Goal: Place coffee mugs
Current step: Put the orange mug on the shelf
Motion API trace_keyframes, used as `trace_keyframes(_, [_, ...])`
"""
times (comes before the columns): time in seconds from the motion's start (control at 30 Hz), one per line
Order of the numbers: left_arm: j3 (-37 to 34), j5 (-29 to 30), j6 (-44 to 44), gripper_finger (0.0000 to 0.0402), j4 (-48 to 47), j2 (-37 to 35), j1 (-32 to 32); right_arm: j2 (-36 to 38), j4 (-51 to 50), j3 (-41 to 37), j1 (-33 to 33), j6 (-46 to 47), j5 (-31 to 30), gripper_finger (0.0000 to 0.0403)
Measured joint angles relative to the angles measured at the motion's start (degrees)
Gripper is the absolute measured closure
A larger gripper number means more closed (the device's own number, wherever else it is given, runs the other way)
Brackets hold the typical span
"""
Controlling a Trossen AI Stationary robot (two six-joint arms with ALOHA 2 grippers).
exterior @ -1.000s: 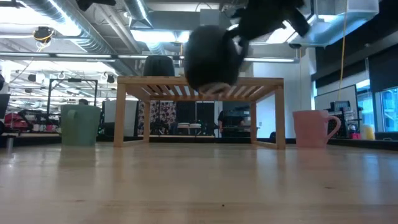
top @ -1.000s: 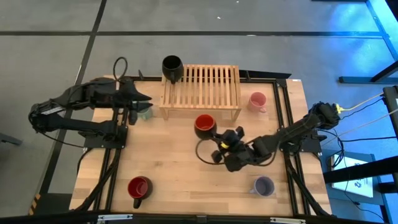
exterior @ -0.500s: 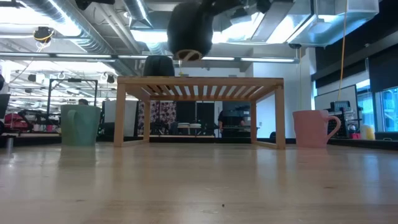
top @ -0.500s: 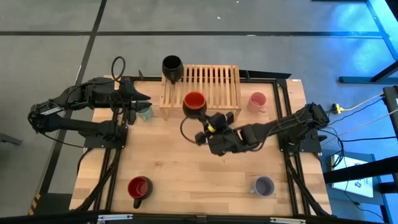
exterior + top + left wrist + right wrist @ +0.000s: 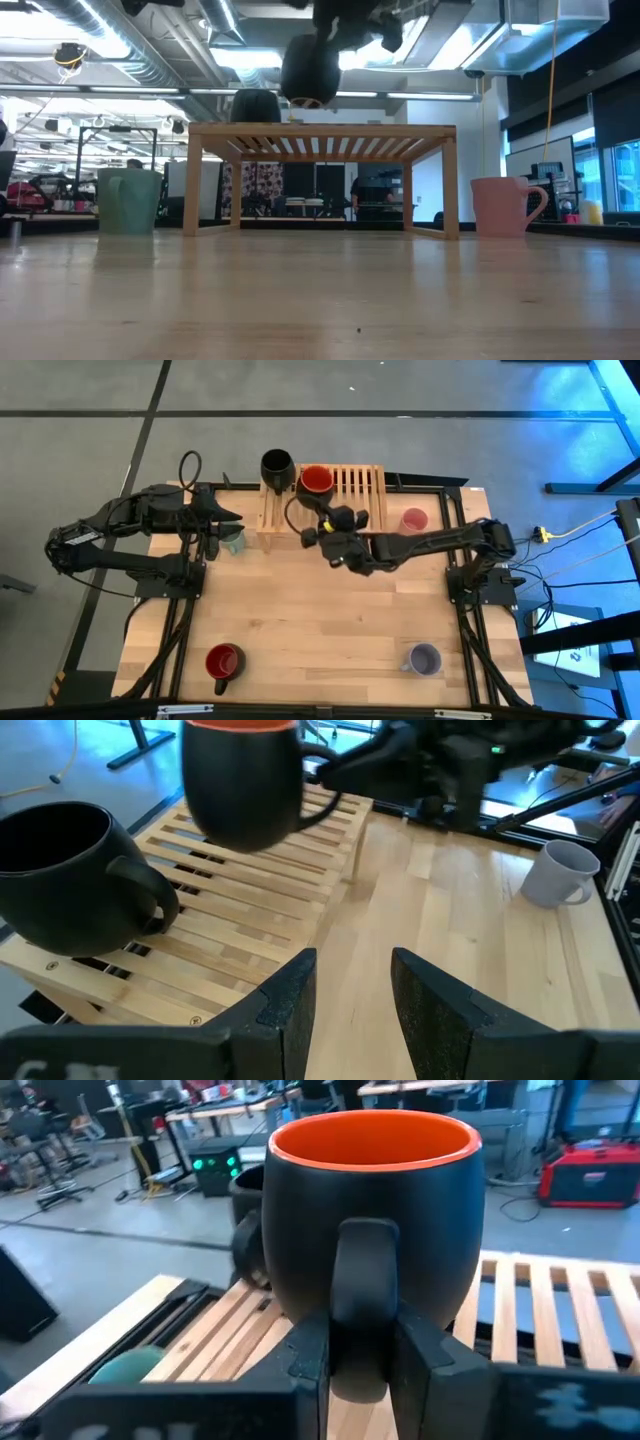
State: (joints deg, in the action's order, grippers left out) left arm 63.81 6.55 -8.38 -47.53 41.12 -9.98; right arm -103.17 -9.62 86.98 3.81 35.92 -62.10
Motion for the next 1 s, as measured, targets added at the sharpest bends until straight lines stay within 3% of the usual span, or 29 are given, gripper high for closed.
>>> trace_keyframes(0.23, [0.00, 0.00, -0.02, 0.0276, 0.00, 0.00, 0.00, -0.29, 0.19, 0.00, -4.76, -1.96, 0.39, 0.0354])
trace_keyframes(0.53, [0.00, 1.27, 0.00, 0.0276, -0.12, 0.00, -0.02, -3.09, 4.77, 0.02, -10.45, -3.58, 8.09, 0.0354])
trace_keyframes(1.0, [0.00, 1.31, 0.00, 0.0276, 0.00, -0.02, -0.02, -4.92, 6.64, 0.02, -12.24, -6.02, 10.65, 0.0354])
